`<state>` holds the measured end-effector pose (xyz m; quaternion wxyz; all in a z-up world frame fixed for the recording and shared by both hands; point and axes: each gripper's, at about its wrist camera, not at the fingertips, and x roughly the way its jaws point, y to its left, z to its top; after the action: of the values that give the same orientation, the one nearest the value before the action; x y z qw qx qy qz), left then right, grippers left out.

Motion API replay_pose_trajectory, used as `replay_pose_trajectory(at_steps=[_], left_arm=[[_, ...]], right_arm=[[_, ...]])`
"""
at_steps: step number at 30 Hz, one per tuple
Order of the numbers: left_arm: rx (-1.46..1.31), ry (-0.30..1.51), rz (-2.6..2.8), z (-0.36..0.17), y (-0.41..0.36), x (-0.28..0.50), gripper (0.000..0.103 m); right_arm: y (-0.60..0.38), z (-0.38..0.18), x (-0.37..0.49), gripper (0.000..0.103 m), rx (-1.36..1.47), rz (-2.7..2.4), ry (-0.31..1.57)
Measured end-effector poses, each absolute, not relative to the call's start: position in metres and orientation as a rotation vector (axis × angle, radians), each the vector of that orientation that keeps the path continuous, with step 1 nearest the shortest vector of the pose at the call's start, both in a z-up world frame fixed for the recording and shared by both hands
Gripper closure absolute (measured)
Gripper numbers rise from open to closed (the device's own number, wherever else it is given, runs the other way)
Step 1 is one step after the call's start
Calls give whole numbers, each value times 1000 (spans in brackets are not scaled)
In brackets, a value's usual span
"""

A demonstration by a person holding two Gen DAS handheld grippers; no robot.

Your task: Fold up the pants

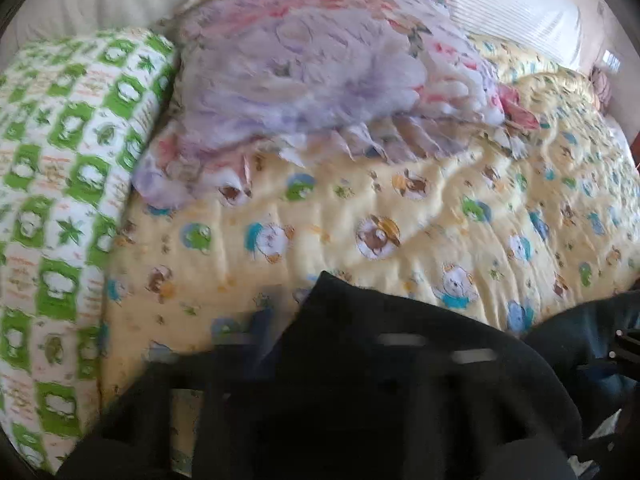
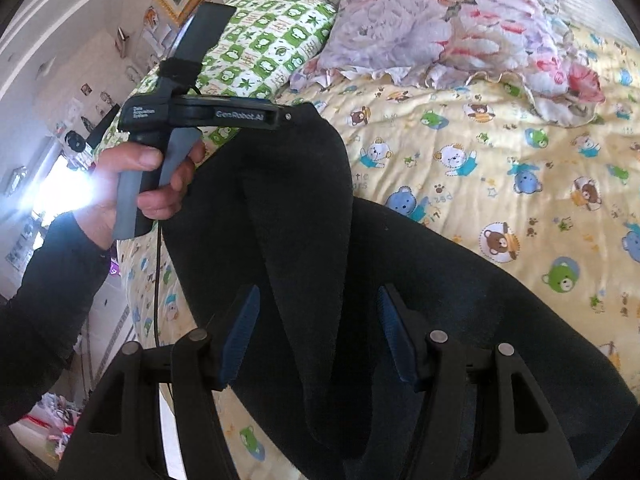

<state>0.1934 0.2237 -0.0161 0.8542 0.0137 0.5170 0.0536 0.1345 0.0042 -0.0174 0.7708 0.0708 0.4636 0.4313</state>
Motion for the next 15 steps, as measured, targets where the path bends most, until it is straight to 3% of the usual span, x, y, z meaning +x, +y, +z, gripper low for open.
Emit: replay_pose_trajectory(at_steps=[2, 4, 6, 15], left_arm=[[34, 1067, 116, -15, 224, 188, 100], [23, 1033, 117, -8, 225, 176, 102], [-1, 990, 109, 4, 226, 161, 103], [-117, 817, 137, 53, 241, 77, 103]], right_arm=[[6, -18, 135, 50, 166, 943, 1006], [11, -22, 135, 79, 170, 964, 1029], [12, -22, 132, 93, 151, 959, 1016], [15, 2, 111, 96, 150, 1018, 932]])
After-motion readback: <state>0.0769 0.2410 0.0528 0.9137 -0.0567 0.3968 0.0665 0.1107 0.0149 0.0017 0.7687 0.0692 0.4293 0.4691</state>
